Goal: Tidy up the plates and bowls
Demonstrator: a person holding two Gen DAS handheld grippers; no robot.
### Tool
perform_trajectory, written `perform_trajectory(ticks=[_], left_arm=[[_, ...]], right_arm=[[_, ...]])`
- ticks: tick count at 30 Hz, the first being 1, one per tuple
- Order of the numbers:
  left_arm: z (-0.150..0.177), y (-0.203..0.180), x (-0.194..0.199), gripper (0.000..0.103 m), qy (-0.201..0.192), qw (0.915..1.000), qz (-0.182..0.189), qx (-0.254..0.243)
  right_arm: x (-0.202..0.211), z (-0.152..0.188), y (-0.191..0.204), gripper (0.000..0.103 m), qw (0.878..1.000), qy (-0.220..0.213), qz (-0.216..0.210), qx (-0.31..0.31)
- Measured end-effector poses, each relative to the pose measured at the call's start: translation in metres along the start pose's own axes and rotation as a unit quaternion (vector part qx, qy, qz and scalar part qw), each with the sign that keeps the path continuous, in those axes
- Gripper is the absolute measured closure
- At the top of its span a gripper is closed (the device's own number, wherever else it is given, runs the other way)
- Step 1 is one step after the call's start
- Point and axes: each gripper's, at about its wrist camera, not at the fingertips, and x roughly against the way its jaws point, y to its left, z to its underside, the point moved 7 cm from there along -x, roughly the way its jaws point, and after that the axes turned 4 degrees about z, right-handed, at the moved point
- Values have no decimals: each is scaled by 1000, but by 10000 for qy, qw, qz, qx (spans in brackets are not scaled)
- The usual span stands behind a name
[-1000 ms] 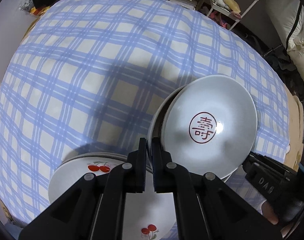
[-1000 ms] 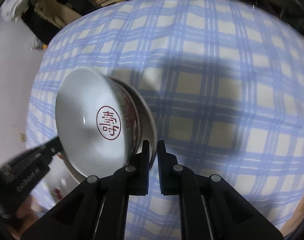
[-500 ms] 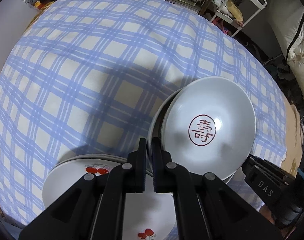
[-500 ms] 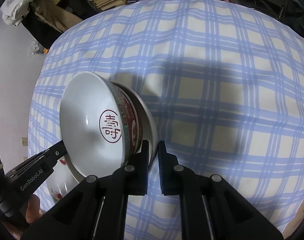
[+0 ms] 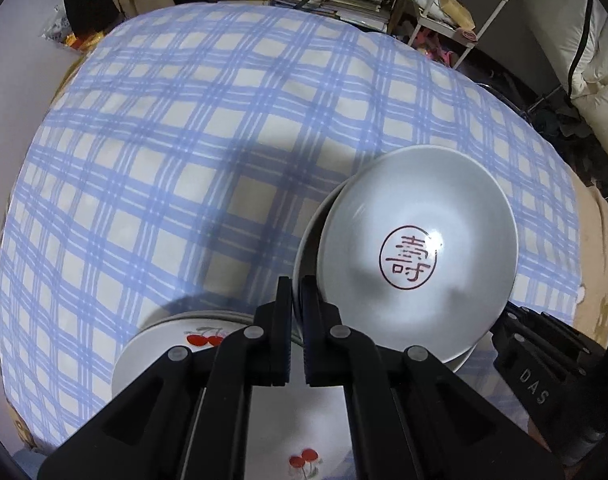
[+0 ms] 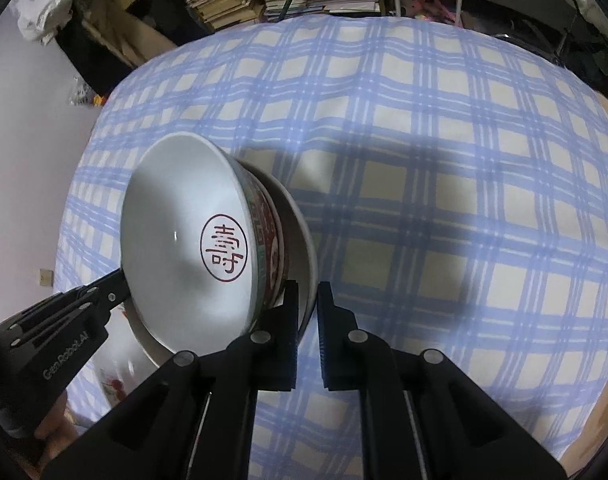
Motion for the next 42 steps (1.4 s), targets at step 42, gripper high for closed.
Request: perform_trajectory(ticks=[42], left_arm=[[118,123,51,98,-285,9896,399,1349]], right_arm=[[11,92,98,94,9968,-35,-216,767]])
